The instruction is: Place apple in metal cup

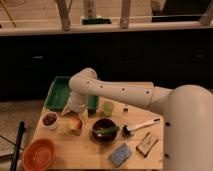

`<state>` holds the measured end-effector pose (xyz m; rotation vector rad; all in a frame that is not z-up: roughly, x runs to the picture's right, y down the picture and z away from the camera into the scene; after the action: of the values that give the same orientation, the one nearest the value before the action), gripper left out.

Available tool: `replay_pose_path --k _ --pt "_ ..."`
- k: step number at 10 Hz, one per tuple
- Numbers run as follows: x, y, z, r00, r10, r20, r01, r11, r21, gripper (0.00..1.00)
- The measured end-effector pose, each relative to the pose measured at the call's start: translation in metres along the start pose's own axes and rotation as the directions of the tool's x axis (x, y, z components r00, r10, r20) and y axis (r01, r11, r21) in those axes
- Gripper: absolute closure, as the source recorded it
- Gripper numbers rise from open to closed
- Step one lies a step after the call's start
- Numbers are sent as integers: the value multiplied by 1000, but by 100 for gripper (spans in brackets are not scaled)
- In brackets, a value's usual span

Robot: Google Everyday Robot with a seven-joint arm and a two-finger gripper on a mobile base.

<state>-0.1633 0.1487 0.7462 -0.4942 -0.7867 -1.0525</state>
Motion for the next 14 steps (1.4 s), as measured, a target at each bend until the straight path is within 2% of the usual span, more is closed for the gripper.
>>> replay_pose_path --k 14 --pt "5 6 -4 1000 5 12 -5 1000 11 20"
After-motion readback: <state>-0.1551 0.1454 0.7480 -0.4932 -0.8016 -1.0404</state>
